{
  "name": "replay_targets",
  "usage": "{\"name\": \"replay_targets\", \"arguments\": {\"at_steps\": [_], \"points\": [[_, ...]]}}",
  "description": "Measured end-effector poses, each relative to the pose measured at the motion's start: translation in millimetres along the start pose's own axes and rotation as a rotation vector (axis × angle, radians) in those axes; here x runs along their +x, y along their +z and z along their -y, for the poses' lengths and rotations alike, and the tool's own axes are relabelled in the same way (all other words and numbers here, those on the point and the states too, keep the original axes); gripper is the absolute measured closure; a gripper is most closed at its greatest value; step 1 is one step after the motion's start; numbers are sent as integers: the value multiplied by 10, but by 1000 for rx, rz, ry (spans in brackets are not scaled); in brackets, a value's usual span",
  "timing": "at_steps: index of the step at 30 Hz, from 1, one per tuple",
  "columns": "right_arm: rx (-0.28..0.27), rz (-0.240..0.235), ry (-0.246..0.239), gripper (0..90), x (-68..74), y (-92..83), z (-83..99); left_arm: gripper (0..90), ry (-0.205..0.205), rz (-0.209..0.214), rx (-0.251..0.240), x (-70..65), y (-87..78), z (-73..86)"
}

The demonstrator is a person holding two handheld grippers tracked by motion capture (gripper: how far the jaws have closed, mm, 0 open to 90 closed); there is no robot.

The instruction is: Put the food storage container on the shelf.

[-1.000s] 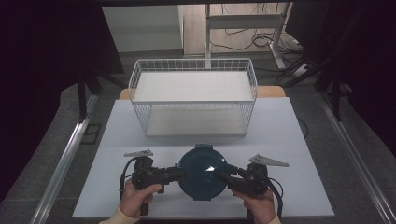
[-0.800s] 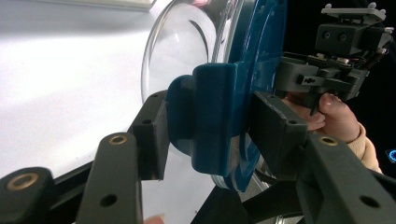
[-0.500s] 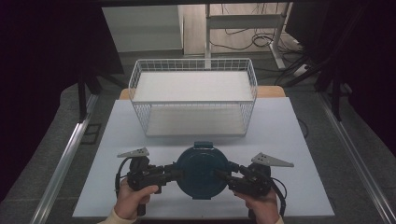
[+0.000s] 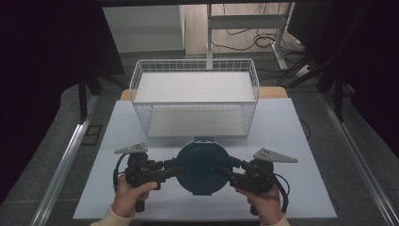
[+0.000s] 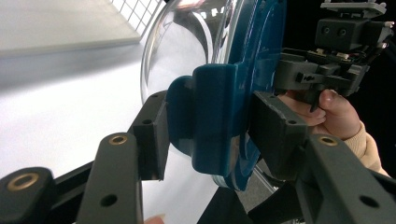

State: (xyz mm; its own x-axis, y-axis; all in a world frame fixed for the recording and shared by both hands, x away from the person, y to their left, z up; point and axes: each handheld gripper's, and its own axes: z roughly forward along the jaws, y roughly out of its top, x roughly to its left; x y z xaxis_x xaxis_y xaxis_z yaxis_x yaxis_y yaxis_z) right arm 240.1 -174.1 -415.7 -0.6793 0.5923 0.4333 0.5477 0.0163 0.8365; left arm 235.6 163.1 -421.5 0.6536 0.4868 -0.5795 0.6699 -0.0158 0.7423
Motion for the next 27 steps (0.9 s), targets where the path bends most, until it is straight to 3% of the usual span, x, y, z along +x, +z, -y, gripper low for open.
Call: {"name": "replay_targets", "arguments": {"at_steps": [19,27], "points": [[-33,-4,-32,367,94,-72,-416,505,50,10,-28,-140,-113,-405],[-40,-5,-44,367,114,-49,-649,505,61,7,-38,-159,-166,-660]]}}
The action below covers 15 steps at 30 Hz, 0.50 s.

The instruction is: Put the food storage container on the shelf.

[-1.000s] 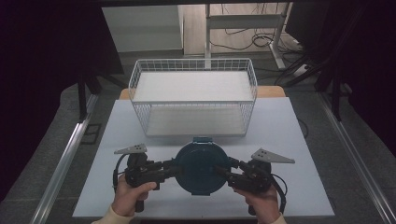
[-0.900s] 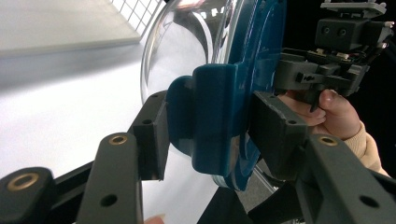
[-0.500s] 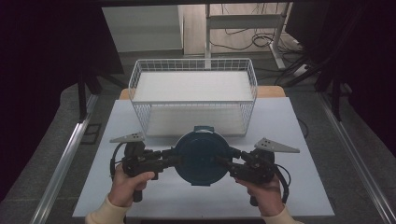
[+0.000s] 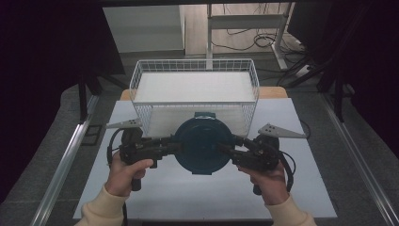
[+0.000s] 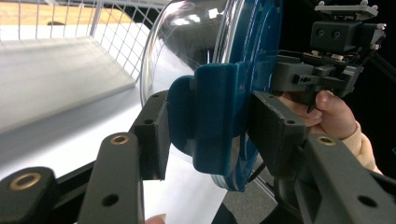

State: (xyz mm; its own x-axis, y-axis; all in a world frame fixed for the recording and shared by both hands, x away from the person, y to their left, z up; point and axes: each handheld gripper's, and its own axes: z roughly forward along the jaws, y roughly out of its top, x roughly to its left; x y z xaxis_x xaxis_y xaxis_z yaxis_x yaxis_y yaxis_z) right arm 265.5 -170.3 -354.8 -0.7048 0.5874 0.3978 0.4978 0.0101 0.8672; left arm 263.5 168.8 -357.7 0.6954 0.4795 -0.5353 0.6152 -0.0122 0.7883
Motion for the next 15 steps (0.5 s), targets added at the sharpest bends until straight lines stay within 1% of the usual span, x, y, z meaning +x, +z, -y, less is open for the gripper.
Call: {"name": "replay_targets", "arguments": {"at_steps": [6,8,12,15], "points": [[4,-8,-10,368,-23,53,-223,505,9,-7,-8,15,-28,-205],[6,-10,-19,368,-36,77,-329,505,13,-6,-11,33,-35,-292],[13,-10,-30,368,-88,151,-534,505,9,-3,-20,118,-31,-491],[25,-10,-31,368,-160,253,-730,506,2,0,-23,239,-20,-676]]}}
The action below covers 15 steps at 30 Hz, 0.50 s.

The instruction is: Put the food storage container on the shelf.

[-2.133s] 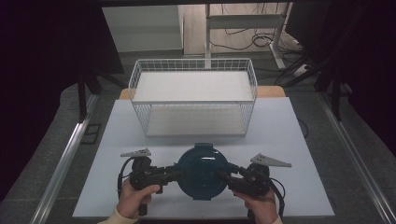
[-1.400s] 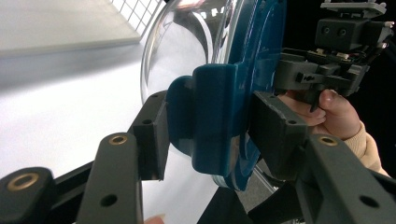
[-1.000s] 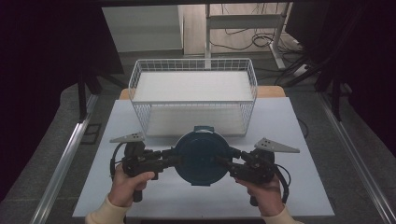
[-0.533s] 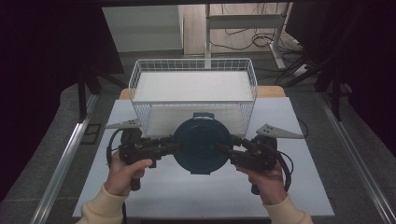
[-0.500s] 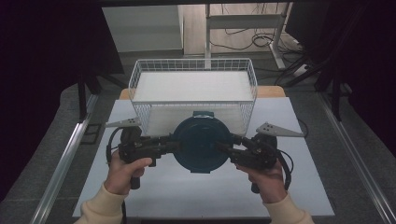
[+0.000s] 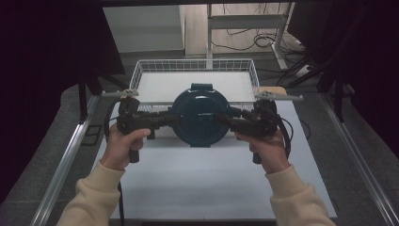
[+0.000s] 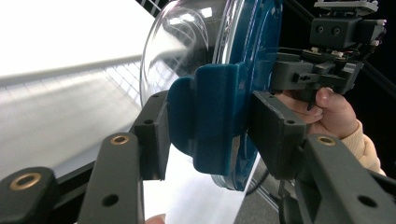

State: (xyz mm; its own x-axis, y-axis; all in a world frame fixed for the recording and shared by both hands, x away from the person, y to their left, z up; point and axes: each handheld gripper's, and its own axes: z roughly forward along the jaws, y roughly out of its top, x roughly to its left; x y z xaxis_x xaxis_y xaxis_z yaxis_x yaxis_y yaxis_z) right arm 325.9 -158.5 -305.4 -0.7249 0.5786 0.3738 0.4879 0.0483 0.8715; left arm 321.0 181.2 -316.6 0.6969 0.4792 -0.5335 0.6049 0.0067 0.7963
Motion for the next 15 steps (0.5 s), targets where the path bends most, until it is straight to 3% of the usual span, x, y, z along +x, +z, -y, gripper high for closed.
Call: {"name": "replay_targets", "arguments": {"at_steps": [9,15], "points": [[32,7,22,368,-317,383,-505,507,-37,10,0,411,68,-447],[50,-4,59,368,-519,557,-627,507,-75,-4,4,643,163,-605]]}}
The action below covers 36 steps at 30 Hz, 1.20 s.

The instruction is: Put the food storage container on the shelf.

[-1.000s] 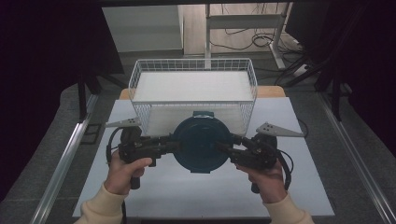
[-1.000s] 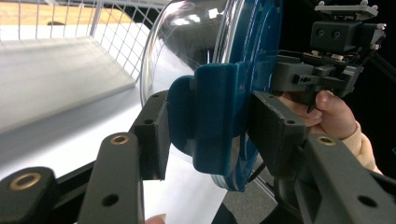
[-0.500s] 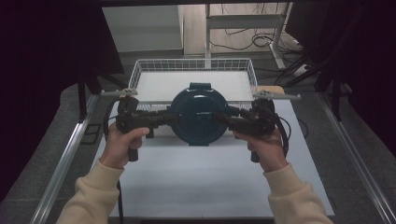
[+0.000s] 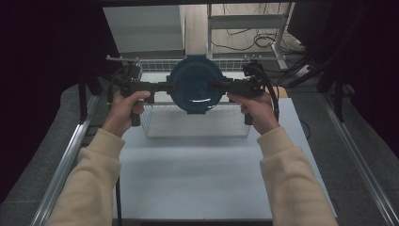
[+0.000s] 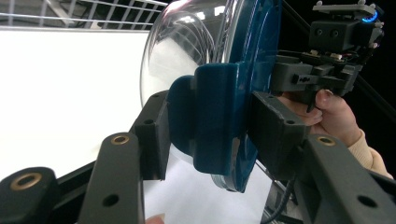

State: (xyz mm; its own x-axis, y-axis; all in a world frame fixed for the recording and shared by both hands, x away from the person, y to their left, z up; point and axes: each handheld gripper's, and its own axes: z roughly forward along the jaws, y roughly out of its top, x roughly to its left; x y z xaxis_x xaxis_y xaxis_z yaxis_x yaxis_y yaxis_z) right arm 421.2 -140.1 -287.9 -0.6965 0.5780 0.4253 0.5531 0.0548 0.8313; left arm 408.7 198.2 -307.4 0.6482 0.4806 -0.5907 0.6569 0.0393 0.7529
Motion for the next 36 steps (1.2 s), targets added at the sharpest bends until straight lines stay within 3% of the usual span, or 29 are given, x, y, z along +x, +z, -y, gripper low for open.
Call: {"name": "replay_targets", "arguments": {"at_steps": [10,14,15,20,24,26,30,31,33,36], "points": [[27,27,96,366,-359,309,-94,491,-130,-2,-2,425,219,-118],[10,29,180,362,-479,386,-134,491,-210,19,-41,560,283,-157],[17,33,231,360,-508,403,-146,483,-233,15,-45,585,307,-162],[6,72,358,352,-620,503,-166,412,-302,29,-28,712,409,-167],[3,87,400,349,-675,534,-132,367,-331,44,-19,773,469,-148],[-2,94,385,344,-666,532,-131,364,-320,41,-32,772,471,-142],[-22,135,334,193,-540,493,-140,257,-281,-41,-67,670,381,-138],[-21,160,304,172,-490,458,-136,239,-251,-78,-92,605,306,-120],[-38,221,219,146,-364,341,-95,211,-194,-109,-112,470,180,-61],[-59,231,139,130,-219,110,30,194,-100,-148,-107,252,2,121]]}}
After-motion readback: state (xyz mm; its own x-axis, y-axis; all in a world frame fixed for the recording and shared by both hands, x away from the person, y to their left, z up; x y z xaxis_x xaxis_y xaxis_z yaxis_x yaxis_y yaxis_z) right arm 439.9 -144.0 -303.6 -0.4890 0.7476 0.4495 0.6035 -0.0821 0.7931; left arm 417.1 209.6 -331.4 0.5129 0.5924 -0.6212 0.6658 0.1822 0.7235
